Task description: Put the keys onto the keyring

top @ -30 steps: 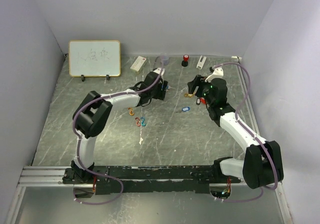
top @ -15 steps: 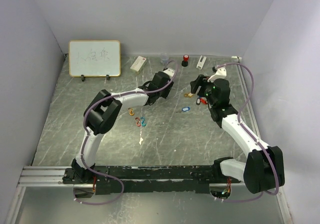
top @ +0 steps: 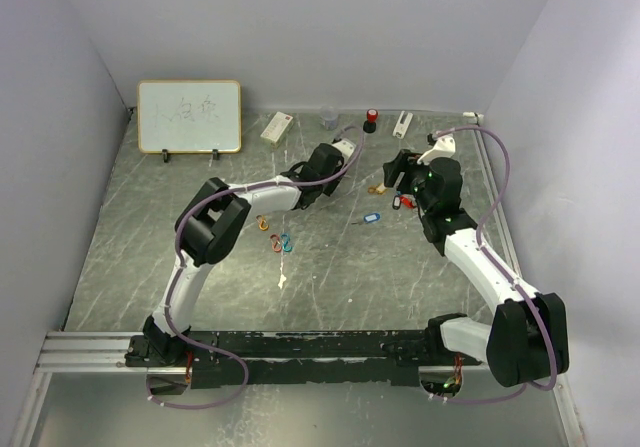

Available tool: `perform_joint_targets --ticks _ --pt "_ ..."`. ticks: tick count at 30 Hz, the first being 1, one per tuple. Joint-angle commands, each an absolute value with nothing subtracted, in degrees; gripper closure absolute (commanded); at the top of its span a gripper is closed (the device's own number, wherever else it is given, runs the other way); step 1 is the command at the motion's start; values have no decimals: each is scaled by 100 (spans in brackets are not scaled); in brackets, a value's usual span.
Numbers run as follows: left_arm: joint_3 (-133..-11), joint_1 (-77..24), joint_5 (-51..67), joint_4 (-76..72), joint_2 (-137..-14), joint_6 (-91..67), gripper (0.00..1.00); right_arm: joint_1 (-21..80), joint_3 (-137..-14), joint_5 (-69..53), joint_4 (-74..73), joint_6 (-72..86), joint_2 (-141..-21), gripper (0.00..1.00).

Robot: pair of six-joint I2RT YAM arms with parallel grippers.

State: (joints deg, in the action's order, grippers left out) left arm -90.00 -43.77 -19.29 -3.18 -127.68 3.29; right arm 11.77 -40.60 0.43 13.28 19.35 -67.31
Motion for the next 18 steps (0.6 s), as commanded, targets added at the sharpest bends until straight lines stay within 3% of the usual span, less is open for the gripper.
perform_joint_targets --ticks 1,18 --pt "-9277 -4386 -1852 -371 -12949 515 40 1103 -3984 29 1379 1865 -6635 35" --pt "-9311 -4390 -1699 -415 -13197 522 44 997 -3973 -34 1415 1865 -6696 35"
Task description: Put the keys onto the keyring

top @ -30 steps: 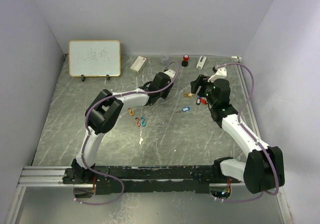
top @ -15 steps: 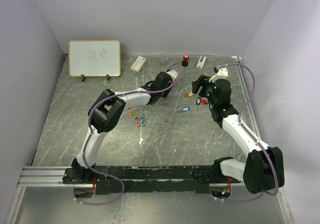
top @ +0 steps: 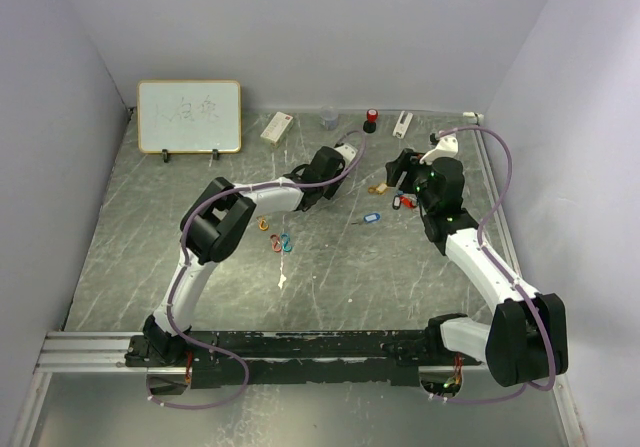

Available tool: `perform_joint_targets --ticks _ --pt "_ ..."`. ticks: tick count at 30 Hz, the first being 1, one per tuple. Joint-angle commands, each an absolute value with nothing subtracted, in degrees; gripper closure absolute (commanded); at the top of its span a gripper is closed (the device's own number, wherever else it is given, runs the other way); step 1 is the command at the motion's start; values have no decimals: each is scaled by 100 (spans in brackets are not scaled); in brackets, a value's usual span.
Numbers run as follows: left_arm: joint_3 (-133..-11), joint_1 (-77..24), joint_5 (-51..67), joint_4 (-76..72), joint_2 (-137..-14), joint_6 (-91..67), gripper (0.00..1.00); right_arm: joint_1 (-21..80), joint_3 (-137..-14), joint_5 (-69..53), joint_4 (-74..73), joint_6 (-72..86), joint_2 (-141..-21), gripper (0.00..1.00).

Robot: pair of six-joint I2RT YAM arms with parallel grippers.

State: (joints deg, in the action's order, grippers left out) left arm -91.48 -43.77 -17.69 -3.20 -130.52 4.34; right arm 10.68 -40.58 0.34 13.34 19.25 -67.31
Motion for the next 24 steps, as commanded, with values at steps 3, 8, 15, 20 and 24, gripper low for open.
perform_joint_targets --ticks 3,8,15,20,24 --pt "-9365 -4393 -1696 -421 -13274 544 47 989 -3972 -31 1415 1872 -6697 35" --pt "-9452 -4395 -1720 -427 -13372 570 47 965 -3966 -52 1428 1869 -6708 35" --pt "-9557 -4395 -1768 -388 -13465 620 53 941 -3978 -70 1441 1872 -6751 36" --pt "-9437 -4395 -1746 -527 -13405 632 56 925 -3973 -87 1463 1872 -6775 36" --pt "-9454 -4395 -1749 -527 -13436 648 61 913 -3973 -88 1463 1875 -6794 36"
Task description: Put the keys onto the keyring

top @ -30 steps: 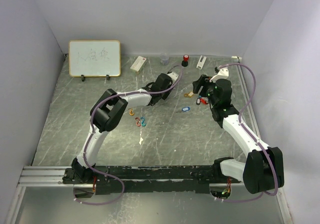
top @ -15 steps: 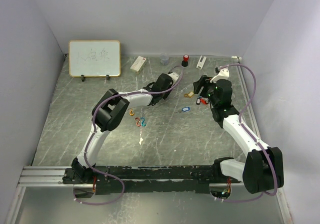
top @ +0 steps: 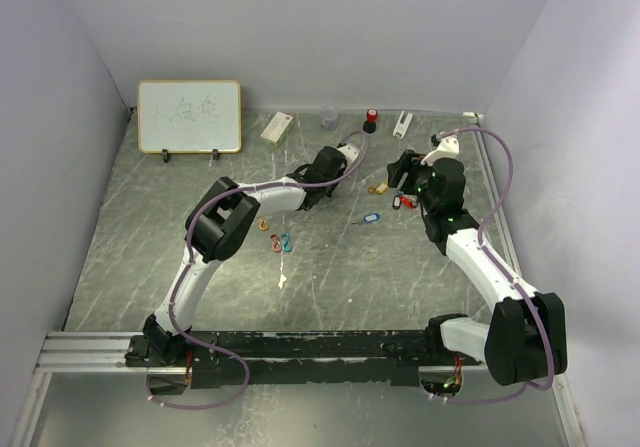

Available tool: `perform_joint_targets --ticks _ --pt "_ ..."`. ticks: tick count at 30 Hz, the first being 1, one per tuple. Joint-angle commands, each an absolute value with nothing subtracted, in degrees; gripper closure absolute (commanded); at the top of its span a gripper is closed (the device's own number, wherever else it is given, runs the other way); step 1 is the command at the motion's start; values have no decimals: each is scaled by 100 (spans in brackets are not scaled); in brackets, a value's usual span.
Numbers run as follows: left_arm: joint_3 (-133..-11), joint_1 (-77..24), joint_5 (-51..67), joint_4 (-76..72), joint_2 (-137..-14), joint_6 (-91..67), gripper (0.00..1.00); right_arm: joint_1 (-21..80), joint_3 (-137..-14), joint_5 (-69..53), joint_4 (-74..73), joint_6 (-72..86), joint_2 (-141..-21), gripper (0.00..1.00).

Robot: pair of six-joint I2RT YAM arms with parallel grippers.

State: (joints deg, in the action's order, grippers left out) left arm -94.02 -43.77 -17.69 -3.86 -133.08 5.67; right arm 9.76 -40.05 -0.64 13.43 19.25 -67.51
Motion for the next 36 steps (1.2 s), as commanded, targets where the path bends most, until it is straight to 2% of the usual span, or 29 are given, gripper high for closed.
perform_joint_targets --ticks 1,5,9,10,24,36 --pt "-9464 -4393 -1749 -528 -13451 658 62 905 -3972 -94 1474 1876 -6798 36" --pt "-9402 -4395 -1702 -596 -13416 668 72 897 -3972 -105 1470 1881 -6807 36" --pt "-9343 -4394 -1704 -619 -13352 666 91 887 -3967 -126 1476 1881 -6816 36" --pt "-9332 -4395 -1708 -599 -13327 648 93 888 -3966 -122 1477 1889 -6824 36" --pt "-8280 -4468 -1741 -896 -12254 306 93 878 -3985 -344 1510 1953 -6873 36" --pt "-7743 -4564 -1359 -938 -11030 126 93 879 -4123 -1546 1908 2482 -7497 37"
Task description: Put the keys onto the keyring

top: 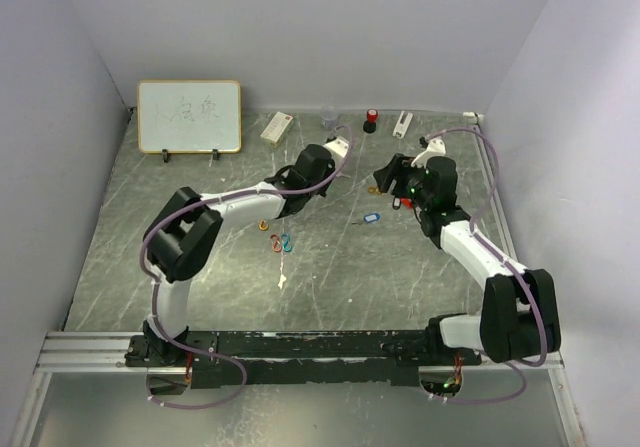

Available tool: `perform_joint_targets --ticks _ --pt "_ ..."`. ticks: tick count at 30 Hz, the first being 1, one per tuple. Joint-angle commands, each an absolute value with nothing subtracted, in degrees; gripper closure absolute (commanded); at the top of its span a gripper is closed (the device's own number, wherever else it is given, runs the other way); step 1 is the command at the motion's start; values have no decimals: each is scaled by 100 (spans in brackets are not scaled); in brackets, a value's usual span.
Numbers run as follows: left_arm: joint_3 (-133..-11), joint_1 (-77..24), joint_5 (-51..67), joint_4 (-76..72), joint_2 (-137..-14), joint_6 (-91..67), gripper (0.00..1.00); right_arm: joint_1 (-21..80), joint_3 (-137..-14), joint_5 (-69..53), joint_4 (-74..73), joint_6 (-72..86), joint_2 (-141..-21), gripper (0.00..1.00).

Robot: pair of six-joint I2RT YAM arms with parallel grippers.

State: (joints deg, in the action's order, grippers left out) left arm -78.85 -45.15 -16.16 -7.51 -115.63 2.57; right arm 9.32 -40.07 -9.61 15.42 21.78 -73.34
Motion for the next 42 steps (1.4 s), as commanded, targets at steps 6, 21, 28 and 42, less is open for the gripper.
perform_joint_targets --ticks 6,21,28,42 --pt "-7446 -4570 -1085 -1012 -10354 -29 93 877 -4087 -2255 2366 2849 -7710 38" --pt "-7677 -4682 -197 -403 -9790 -946 93 1326 -3886 -2344 2526 2030 -7202 46" --pt "-7784 -4696 -221 -265 -9633 -1326 93 1769 -3901 -2149 2461 1535 -7075 46" --pt "-7816 -4696 156 -180 -9375 -1702 93 2249 -3931 -1832 2461 1051 -7243 47"
